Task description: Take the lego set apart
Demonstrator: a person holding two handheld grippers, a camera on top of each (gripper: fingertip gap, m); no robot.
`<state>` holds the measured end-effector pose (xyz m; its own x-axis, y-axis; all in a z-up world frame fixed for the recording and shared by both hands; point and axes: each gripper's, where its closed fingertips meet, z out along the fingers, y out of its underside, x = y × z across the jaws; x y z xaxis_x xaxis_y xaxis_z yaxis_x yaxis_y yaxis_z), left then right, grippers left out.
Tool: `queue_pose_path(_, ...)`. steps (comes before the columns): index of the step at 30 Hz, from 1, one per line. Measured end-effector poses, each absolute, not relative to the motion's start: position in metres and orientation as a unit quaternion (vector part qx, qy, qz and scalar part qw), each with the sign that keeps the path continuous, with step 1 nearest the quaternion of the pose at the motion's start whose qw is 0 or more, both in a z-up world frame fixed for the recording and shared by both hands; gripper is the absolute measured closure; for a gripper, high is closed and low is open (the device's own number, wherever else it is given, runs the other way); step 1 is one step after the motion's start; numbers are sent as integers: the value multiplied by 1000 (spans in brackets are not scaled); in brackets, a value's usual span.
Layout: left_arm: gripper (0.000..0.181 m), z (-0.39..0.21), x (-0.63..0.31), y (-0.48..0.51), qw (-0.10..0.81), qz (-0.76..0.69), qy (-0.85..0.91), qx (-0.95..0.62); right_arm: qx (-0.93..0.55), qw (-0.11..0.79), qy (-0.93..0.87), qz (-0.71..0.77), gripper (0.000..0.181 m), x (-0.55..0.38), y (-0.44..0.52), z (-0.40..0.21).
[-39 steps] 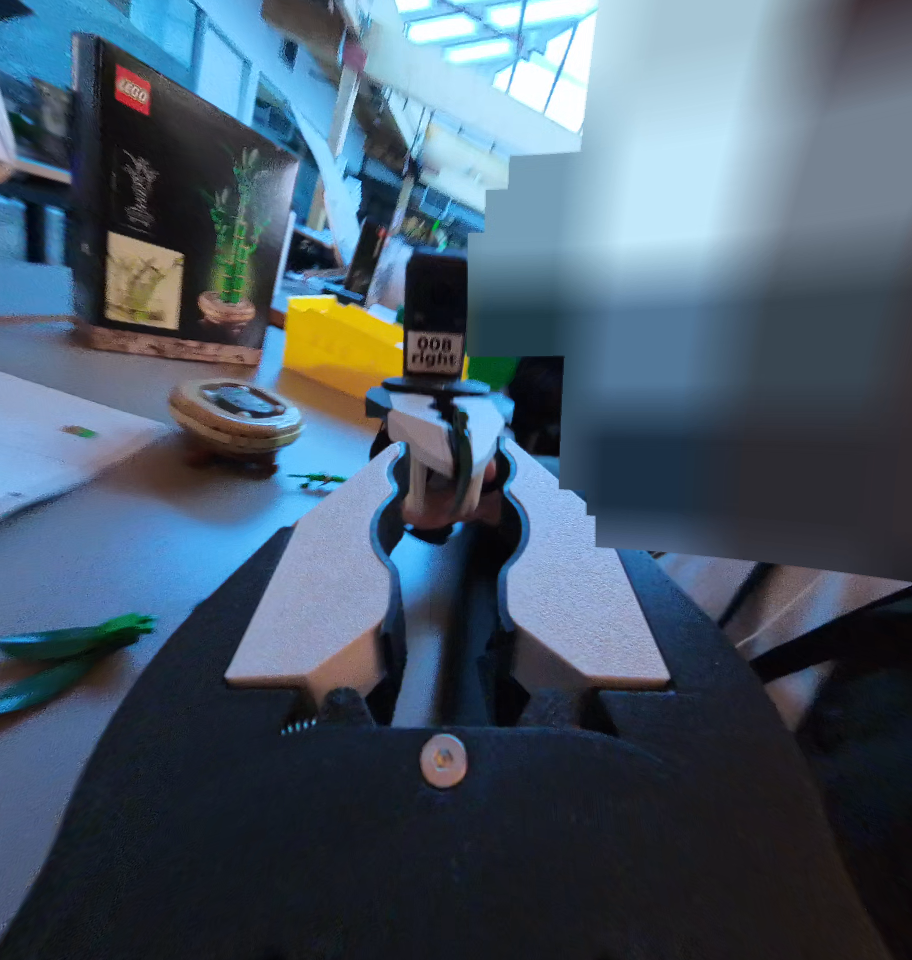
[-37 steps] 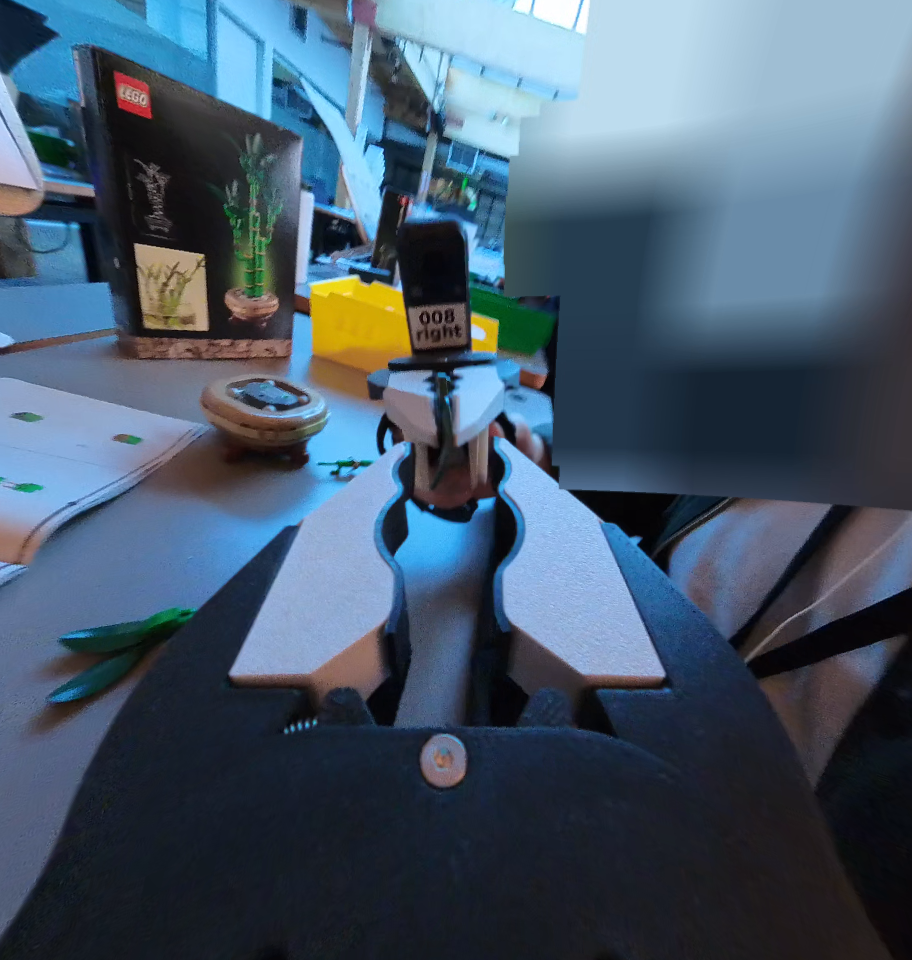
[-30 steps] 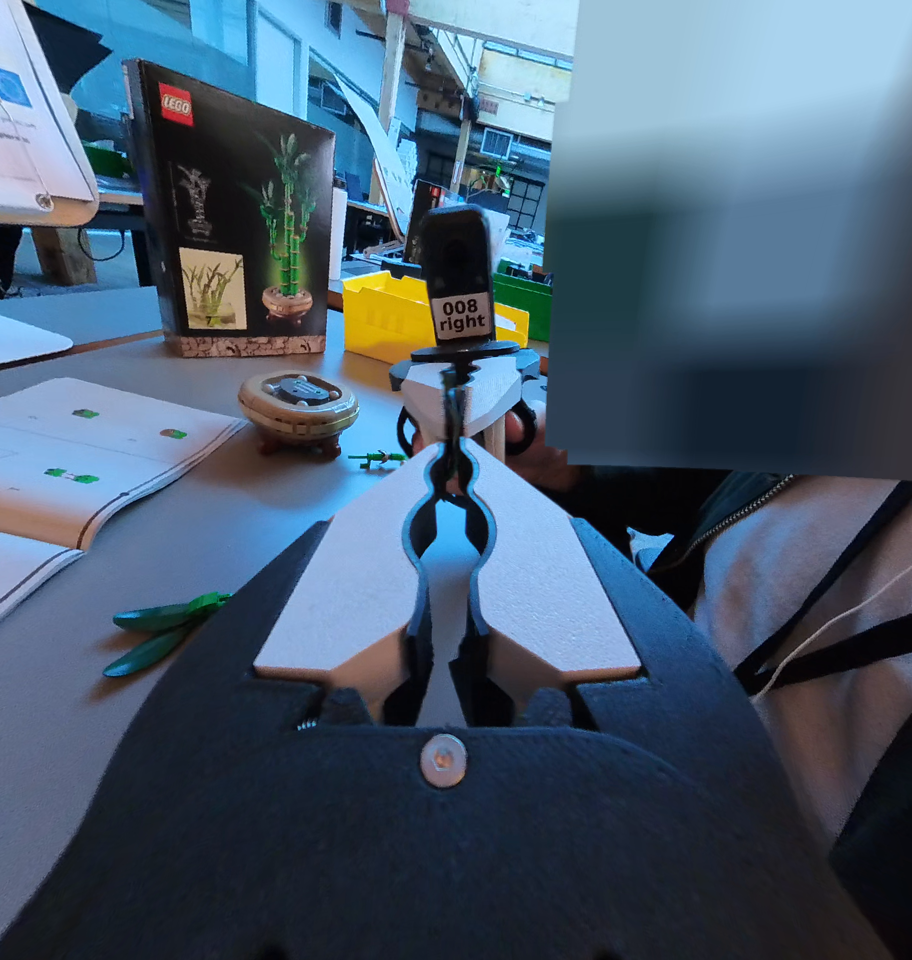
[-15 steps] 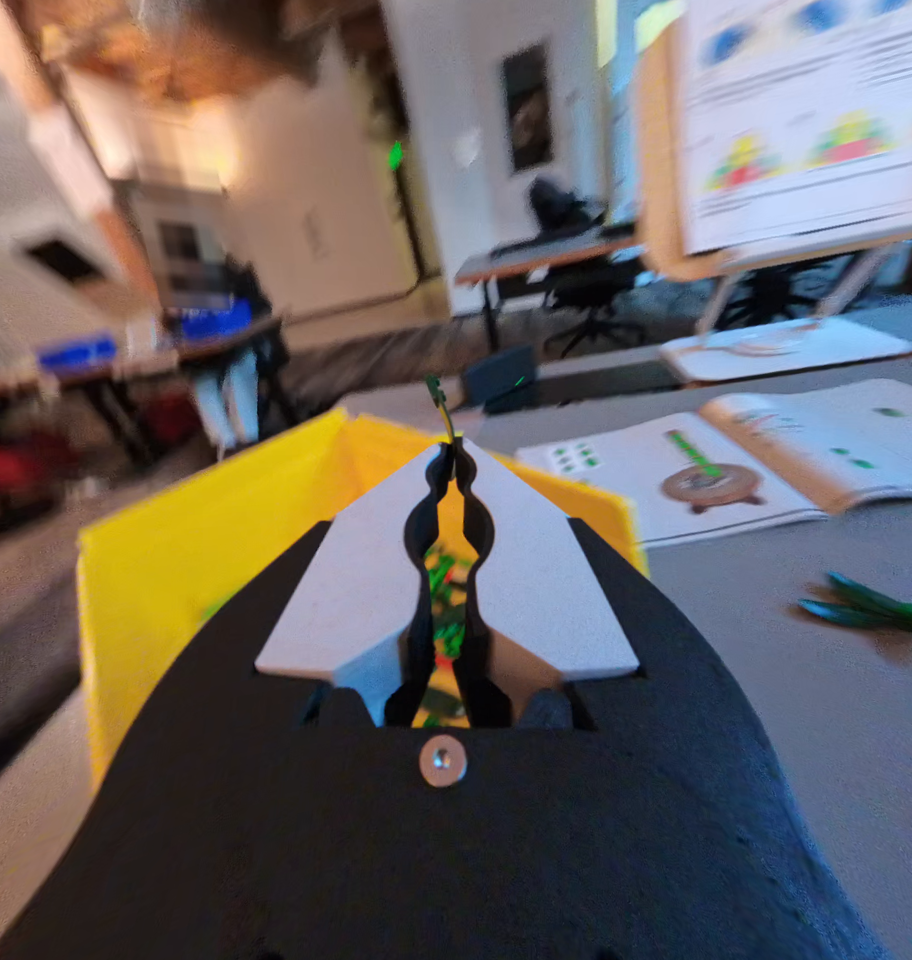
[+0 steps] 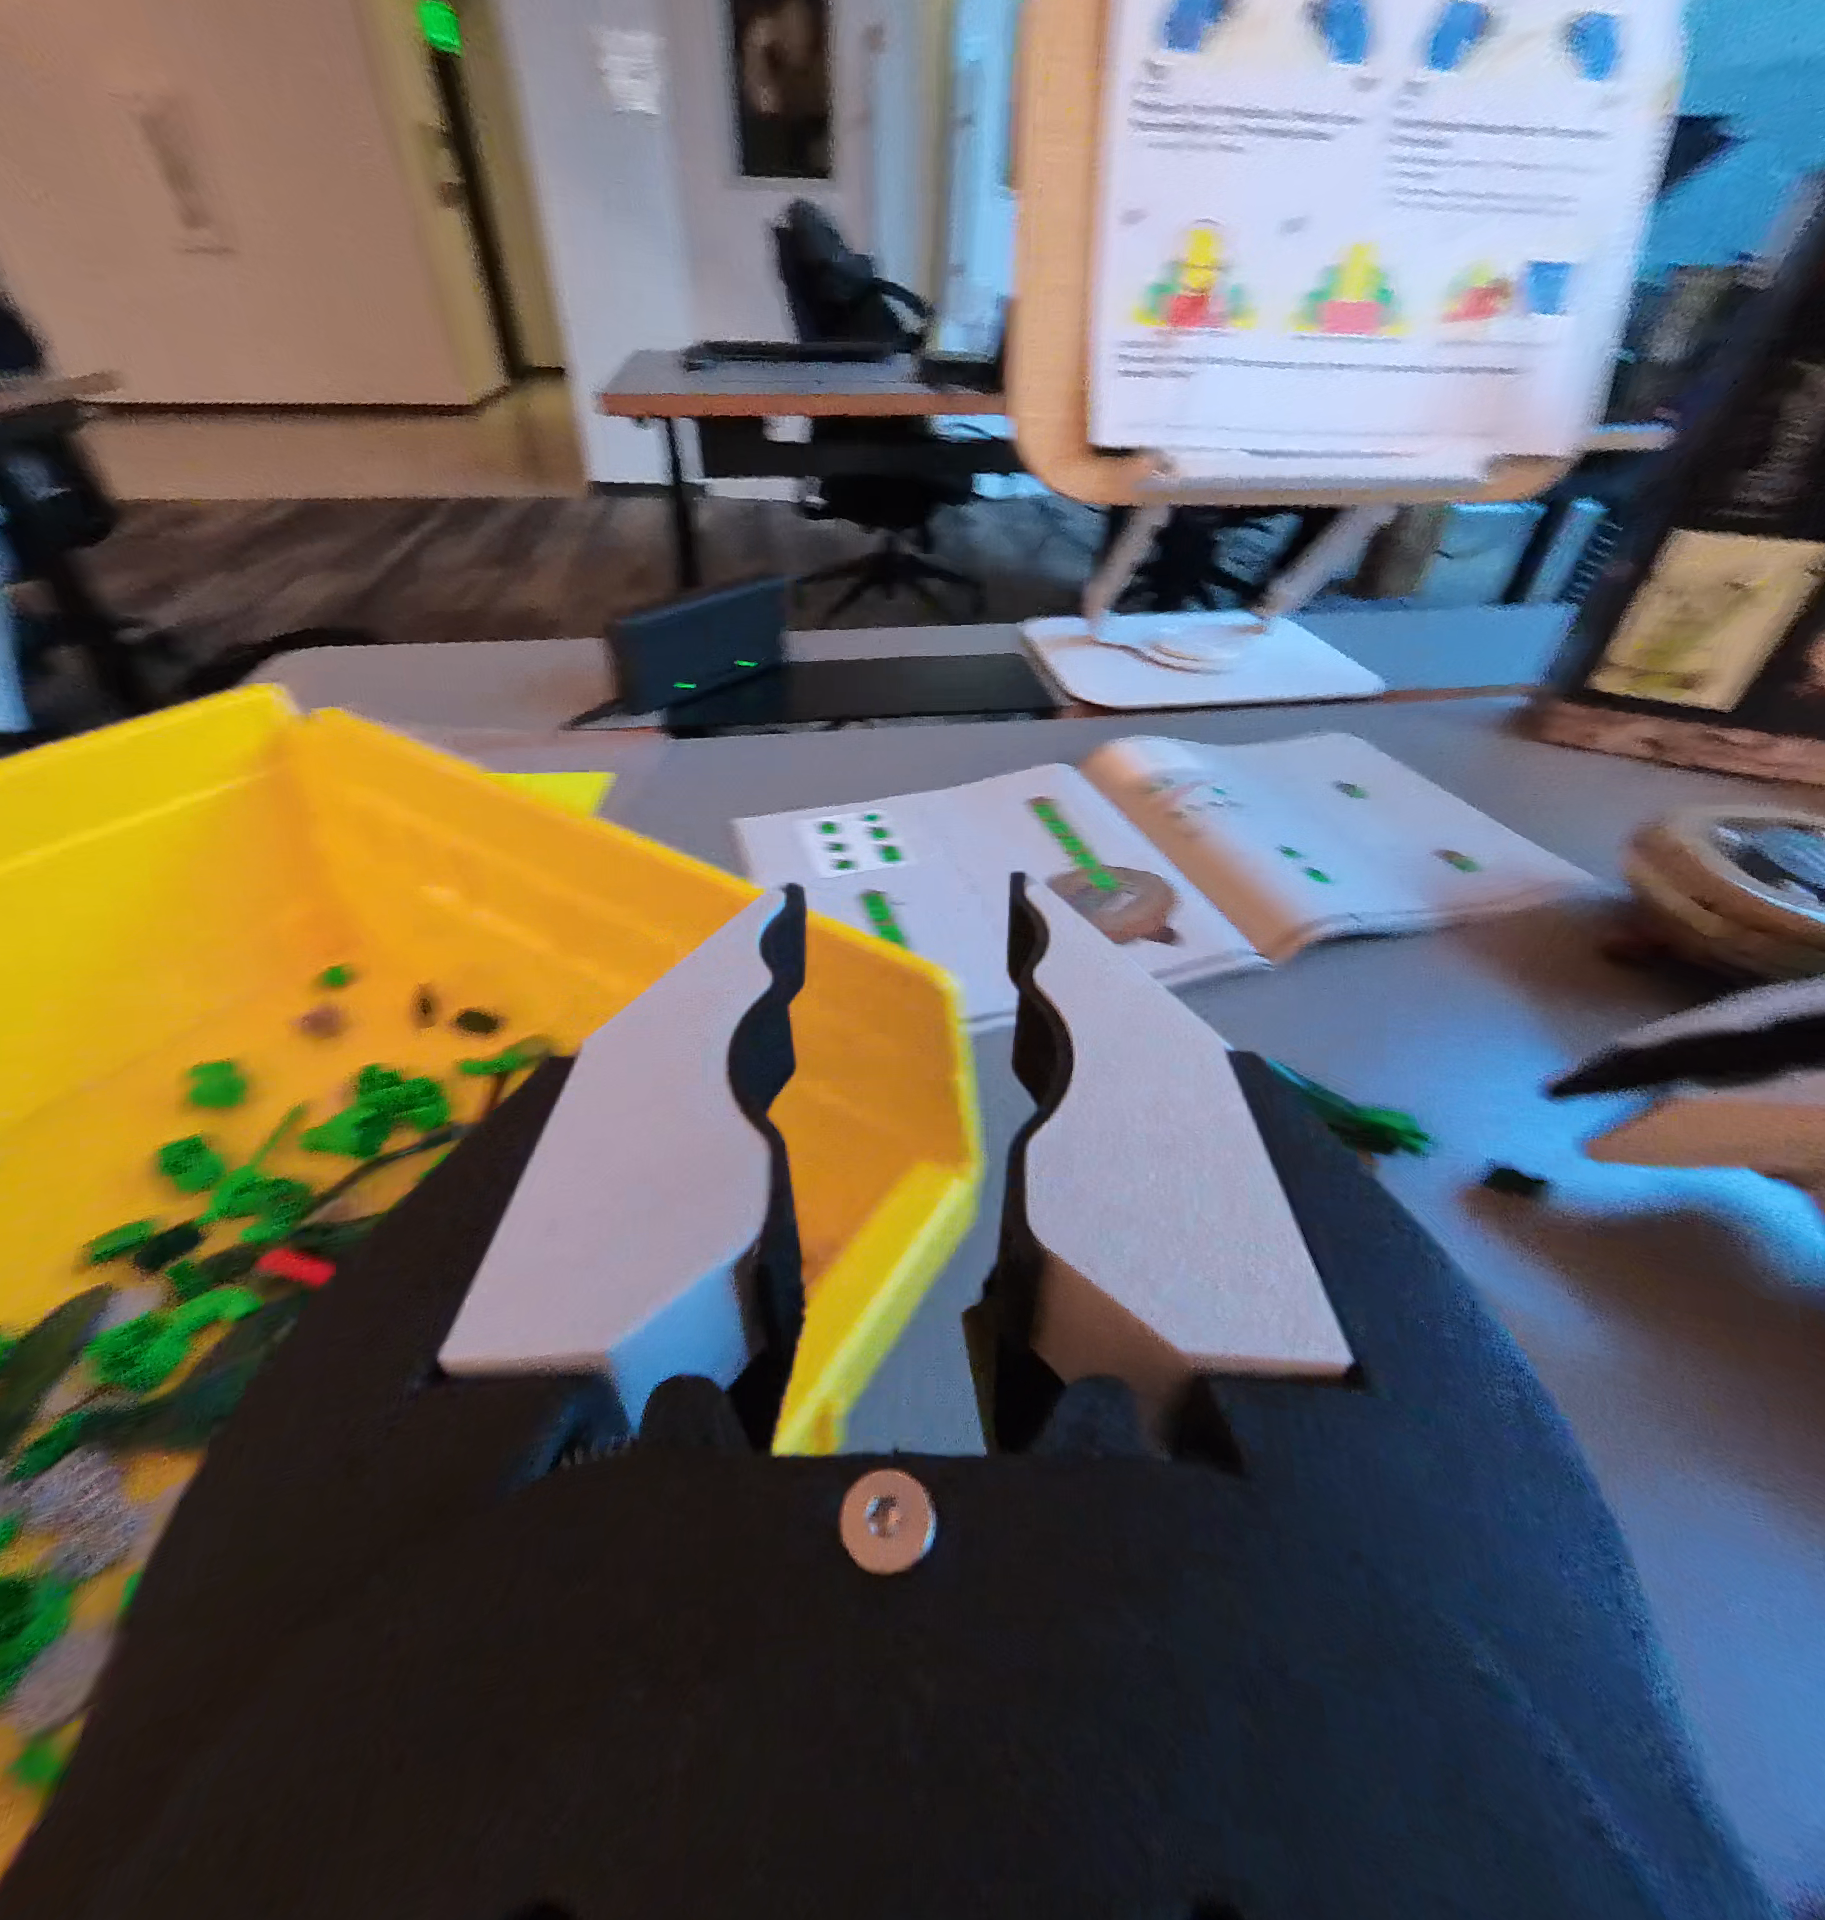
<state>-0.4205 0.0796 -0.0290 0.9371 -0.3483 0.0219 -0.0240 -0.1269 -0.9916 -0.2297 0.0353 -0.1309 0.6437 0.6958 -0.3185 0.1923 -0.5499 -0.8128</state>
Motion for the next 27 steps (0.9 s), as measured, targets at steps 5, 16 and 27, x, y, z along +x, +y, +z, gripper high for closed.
queue_pose_path(5, 149, -47, -341, 53, 559, -305, 210, -742, -835, 359, -338, 245, 168, -234, 33, -154)
queue_pose_path(16, 151, -49, -276, -10, 380, -550, 299, -681, -558, 623, -533, 128, 180, -273, -13, -51)
queue_pose_path(27, 162, -41, -276, -20, 350, -599, 300, -655, -518, 635, -566, 89, 179, -280, -24, -52)
